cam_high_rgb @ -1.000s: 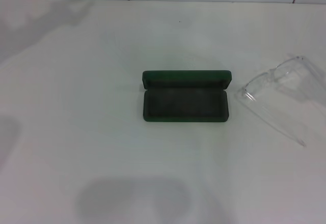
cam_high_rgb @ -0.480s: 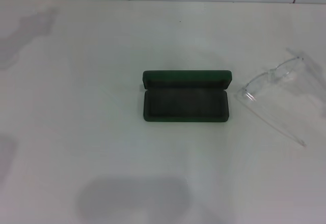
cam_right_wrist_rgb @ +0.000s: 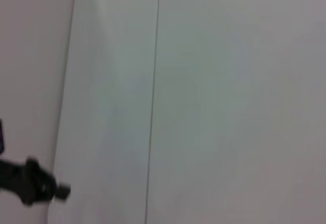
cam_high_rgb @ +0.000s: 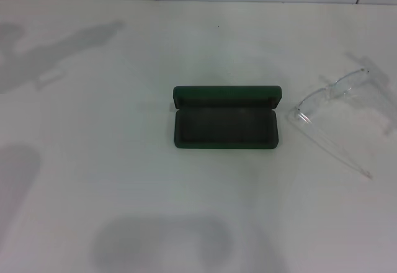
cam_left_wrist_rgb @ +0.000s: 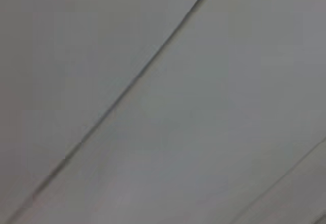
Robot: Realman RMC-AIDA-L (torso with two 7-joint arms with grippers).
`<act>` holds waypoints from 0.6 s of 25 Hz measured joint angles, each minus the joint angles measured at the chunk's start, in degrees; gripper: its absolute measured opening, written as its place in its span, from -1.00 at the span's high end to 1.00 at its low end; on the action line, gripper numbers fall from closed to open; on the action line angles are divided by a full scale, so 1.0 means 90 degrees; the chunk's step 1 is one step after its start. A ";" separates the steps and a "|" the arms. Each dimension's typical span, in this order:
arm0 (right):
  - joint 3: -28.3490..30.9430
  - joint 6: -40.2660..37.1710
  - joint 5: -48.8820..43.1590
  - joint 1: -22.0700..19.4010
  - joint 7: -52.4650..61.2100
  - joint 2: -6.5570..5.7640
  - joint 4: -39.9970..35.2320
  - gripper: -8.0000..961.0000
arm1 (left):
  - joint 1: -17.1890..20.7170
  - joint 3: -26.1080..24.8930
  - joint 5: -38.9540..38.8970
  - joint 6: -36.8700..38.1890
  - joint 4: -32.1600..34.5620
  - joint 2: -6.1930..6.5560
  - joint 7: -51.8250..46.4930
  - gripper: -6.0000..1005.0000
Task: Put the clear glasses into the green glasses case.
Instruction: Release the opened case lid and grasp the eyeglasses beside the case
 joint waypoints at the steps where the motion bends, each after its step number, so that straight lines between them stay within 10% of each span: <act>1: 0.0000 0.0006 -0.0002 0.0000 -0.0008 -0.0017 0.0026 -0.81 | 0.0019 0.0000 -0.0278 0.0148 0.0143 0.0102 -0.0395 0.90; 6: 0.0045 0.0070 -0.0006 0.0000 -0.0085 -0.0115 0.0193 -0.81 | 0.0085 0.0000 -0.0537 0.0617 0.0907 0.0578 -0.0735 0.90; 15: -0.0276 0.0136 -0.0036 0.0095 0.0181 -0.0124 0.0152 -0.81 | -0.0014 0.0009 0.1492 0.1234 0.0734 0.1041 0.3070 0.91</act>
